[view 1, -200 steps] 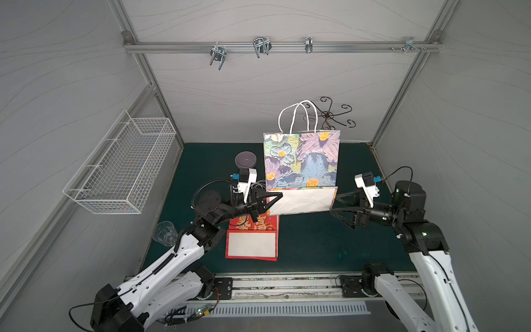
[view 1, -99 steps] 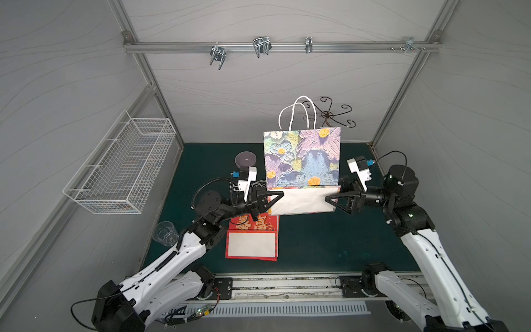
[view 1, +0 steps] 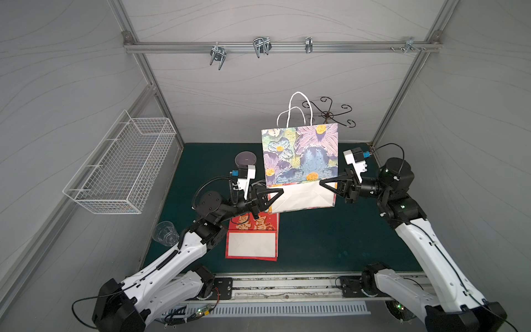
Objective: Put away the paper bag
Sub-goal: Press the paper bag.
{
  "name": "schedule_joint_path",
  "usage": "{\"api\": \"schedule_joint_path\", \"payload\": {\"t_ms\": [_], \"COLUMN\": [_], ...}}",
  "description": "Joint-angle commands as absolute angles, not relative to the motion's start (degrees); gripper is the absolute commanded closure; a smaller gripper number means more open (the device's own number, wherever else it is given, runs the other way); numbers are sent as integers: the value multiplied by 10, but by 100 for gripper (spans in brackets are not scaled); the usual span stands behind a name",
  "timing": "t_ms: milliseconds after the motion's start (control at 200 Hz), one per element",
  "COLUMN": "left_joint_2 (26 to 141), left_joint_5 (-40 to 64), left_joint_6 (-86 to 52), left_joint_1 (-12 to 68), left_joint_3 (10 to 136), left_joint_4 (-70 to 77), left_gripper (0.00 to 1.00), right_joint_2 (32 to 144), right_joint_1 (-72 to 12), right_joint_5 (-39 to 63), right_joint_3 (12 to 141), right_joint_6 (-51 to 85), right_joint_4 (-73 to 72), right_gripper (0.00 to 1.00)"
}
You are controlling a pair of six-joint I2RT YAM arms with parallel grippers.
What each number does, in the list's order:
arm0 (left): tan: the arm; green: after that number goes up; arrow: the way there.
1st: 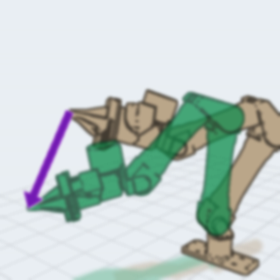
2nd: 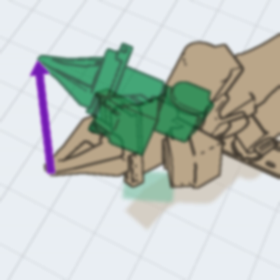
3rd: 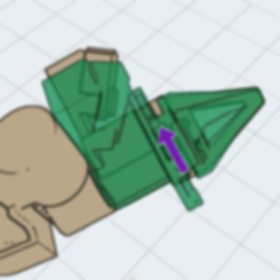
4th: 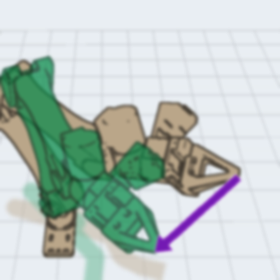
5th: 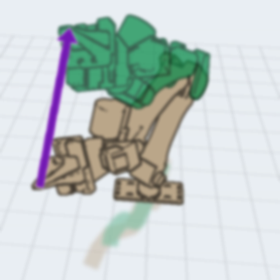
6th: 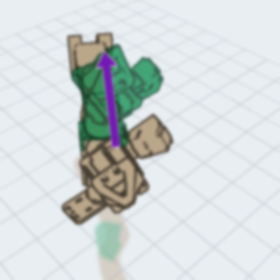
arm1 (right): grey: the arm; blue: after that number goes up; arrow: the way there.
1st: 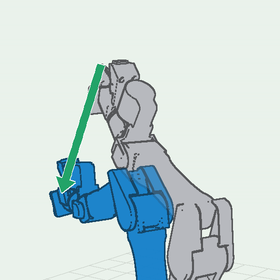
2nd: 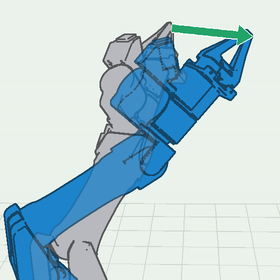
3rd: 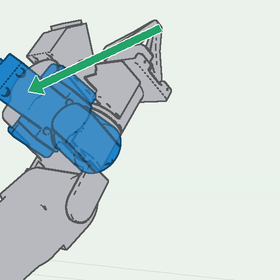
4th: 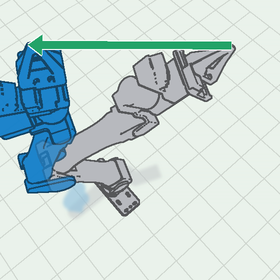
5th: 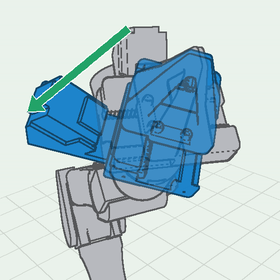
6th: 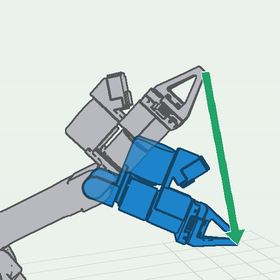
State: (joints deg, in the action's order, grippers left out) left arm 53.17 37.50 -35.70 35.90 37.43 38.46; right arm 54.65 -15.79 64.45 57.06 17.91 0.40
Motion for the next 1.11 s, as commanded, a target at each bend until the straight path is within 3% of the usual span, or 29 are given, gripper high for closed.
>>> {"api": "schedule_joint_path", "payload": {"t_ms": [0, 115, 180, 250, 330, 510, 685, 760, 830, 870, 935, 1001, 1101], "left_joint_2": [515, 506, 500, 496, 496, 508, 510, 508, 507, 508, 510, 513, 519], "left_joint_5": [347, 317, 296, 279, 275, 282, 270, 248, 229, 221, 215, 214, 217], "left_joint_6": [-354, -351, -350, -350, -350, -359, -359, -358, -355, -352, -349, -352, -361], "left_joint_1": [362, 361, 360, 359, 356, 354, 355, 354, 354, 354, 354, 355, 355], "left_joint_3": [375, 374, 376, 381, 387, 395, 406, 413, 415, 416, 420, 421, 421], "left_joint_4": [418, 417, 409, 405, 406, 419, 412, 397, 396, 397, 401, 413, 428], "left_gripper": [70, 38, 30, 28, 42, 100, 100, 62, 53, 58, 82, 99, 100], "right_joint_2": [548, 547, 548, 550, 551, 548, 548, 548, 547, 547, 547, 545, 542], "right_joint_1": [-159, -152, -149, -146, -140, -136, -133, -133, -133, -133, -133, -133, -133], "right_joint_5": [651, 678, 700, 714, 725, 729, 739, 742, 744, 746, 747, 749, 750], "right_joint_3": [586, 603, 613, 627, 634, 634, 635, 635, 634, 632, 631, 631, 631], "right_joint_6": [145, 103, 76, 40, 23, 26, 26, 24, 25, 26, 26, 26, 25], "right_joint_4": [40, 112, 156, 217, 249, 253, 258, 261, 262, 262, 265, 268, 274], "right_gripper": [100, 100, 100, 100, 100, 100, 100, 100, 100, 100, 100, 100, 100]}}
